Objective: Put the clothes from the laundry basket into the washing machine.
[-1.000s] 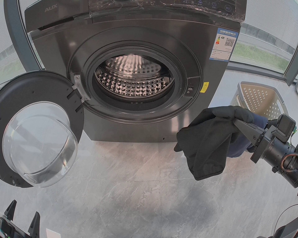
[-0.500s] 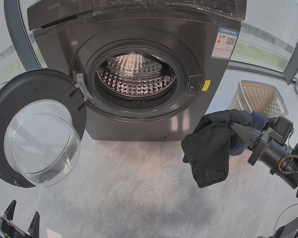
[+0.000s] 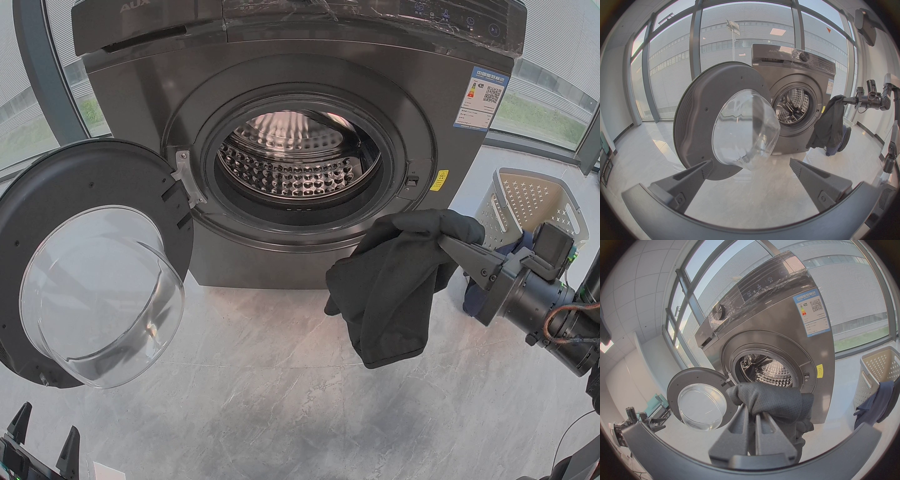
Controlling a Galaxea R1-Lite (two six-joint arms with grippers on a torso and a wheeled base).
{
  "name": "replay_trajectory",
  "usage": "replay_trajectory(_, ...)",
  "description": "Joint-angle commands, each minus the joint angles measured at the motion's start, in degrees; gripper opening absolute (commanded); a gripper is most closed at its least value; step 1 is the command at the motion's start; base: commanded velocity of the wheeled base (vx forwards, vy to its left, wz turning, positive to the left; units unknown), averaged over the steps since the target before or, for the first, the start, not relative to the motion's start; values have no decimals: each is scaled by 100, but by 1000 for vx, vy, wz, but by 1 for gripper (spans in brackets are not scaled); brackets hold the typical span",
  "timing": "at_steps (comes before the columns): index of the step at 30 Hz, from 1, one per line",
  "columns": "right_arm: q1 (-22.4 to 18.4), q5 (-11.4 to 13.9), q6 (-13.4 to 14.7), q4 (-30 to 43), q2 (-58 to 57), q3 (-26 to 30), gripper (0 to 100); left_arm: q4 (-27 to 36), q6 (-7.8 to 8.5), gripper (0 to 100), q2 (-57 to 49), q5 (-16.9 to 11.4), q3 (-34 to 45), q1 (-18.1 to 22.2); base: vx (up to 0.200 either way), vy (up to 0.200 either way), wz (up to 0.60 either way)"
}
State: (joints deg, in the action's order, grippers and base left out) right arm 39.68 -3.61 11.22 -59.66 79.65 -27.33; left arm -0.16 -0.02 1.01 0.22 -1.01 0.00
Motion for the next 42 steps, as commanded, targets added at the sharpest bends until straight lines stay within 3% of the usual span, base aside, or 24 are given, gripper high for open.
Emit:
replay_trajectory(1, 339, -333, 100, -2, 349, -334, 0, -2, -59, 100, -101, -4, 101, 0, 0, 0, 0)
replay_trajectory(3, 400, -360, 127, -10, 437, -378, 0, -116, 2, 100, -101, 13, 101, 9, 0, 0, 0)
replay_trajectory(5, 488, -369, 197, -10, 595, -536, 0, -362, -121, 100, -57, -75, -593, 35, 0, 0, 0)
replay_trajectory(7, 497, -369, 206, -10, 613, -545, 0, -380, -129, 100, -48, -83, -637, 35, 0, 0, 0)
replay_trajectory(8, 602, -351, 460, -81, 806, -800, 0, -248, -85, 100, 540, -637, -1375, -26, 0, 0, 0)
replay_trajectory(10, 673, -351, 548, -134, 912, -941, 0, -230, -6, 100, 751, -962, -1358, -9, 0, 0, 0)
replay_trajectory(11, 752, -377, 627, -221, 1149, -1204, 0, -221, 108, 100, 1164, -1630, -1287, 44, 0, 0, 0)
replay_trajectory(12, 752, -386, 636, -230, 1175, -1231, 0, -221, 125, 100, 1208, -1683, -1279, 44, 0, 0, 0)
replay_trajectory(13, 760, -386, 636, -362, 1430, -1486, 0, -274, 240, 100, 1753, -2307, -1208, 53, 0, 0, 0)
replay_trajectory(17, 769, -413, 636, -547, 1817, -1934, 0, -670, 310, 100, 2878, -2826, -1419, -88, 0, 0, 0)
replay_trajectory(18, 769, -413, 636, -547, 1817, -1934, 0, -670, 310, 100, 2878, -2826, -1419, -88, 0, 0, 0)
replay_trajectory(21, 778, -624, 636, -555, 2072, -2180, 0, -1786, 249, 100, 4074, -2887, -1454, -580, 0, 0, 0)
replay_trajectory(22, 778, -624, 636, -555, 2072, -2180, 0, -1830, 249, 100, 4118, -2887, -1454, -606, 0, 0, 0)
replay_trajectory(23, 778, -659, 636, -555, 2098, -2224, 0, -2296, 240, 100, 4662, -2790, -1463, -1037, 0, 0, 0)
replay_trajectory(25, 778, -667, 636, -555, 2125, -2259, 0, -2551, 240, 100, 5040, -2711, -1472, -1257, 0, 0, 0)
replay_trajectory(26, 778, -676, 654, -555, 2160, -2285, 0, -3069, 196, 100, 5726, -2536, -1507, -1538, 0, 0, 0)
replay_trajectory(28, 769, -685, 654, -564, 2195, -2338, 0, -3667, -15, 100, 6315, -2509, -1551, -1740, 0, 0, 0)
replay_trajectory(32, 752, -632, 768, -696, 2230, -2444, 0, -4572, -622, 100, 7106, -2421, -1745, -2558, 0, 0, 0)
replay_trajectory(33, 752, -632, 768, -696, 2230, -2444, 0, -4572, -622, 100, 7106, -2421, -1745, -2558, 0, 0, 0)
replay_trajectory(34, 752, -615, 856, -749, 2204, -2435, 0, -4897, -850, 100, 7387, -2307, -1850, -2839, 0, 0, 0)
replay_trajectory(42, 760, -588, 856, -714, 2221, -2549, 0, -5099, -894, 100, 8354, -2333, -2184, -3032, 0, 0, 0)
